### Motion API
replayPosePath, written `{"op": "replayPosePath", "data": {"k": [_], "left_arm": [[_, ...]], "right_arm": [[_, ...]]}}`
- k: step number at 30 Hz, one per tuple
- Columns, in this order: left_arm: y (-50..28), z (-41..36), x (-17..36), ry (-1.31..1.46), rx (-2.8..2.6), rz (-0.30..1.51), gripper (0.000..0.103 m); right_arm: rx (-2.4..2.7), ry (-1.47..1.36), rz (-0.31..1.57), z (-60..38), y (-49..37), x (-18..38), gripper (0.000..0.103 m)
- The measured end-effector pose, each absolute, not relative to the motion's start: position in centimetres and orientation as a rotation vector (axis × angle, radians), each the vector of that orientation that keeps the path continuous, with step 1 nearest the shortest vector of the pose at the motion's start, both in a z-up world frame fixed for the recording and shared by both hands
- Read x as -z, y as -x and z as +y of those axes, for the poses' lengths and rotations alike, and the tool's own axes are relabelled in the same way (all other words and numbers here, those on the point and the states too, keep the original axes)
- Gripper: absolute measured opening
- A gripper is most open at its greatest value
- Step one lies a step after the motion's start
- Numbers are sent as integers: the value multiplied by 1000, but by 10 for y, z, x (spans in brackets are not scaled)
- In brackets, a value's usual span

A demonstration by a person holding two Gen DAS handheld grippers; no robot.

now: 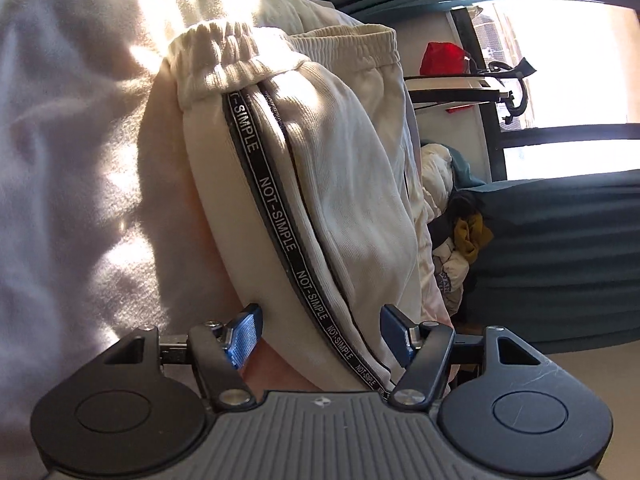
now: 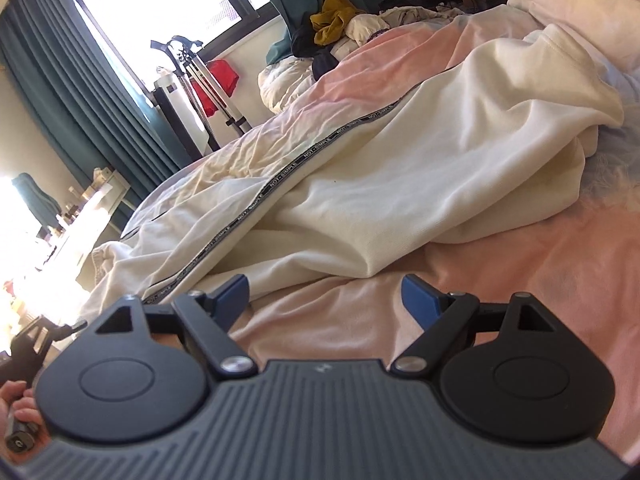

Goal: Fold clothes

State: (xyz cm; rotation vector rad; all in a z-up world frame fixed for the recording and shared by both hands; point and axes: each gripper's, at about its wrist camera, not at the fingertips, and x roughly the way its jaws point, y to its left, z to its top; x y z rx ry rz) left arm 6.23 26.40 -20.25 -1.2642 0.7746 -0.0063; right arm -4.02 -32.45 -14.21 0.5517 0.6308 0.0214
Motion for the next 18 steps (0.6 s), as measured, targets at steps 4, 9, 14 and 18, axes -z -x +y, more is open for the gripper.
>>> {"op": "replayPosePath", "data": {"k": [4,9,14,18], "left_arm": [[-64,276,227,1367,-25,740,46],[-52,274,229,1369,-69,660,22],[-41,266,222,1302,-87,601,15],[-36,266,216,1285,-67,557,14]], "right_arm": [[20,-552,625,-326,-3,133,86],[81,-571,636,-323,-85,134,85],[165,-572,645,-304,-158,159,81],[214,-520,636,-290,-197,178,71]]}}
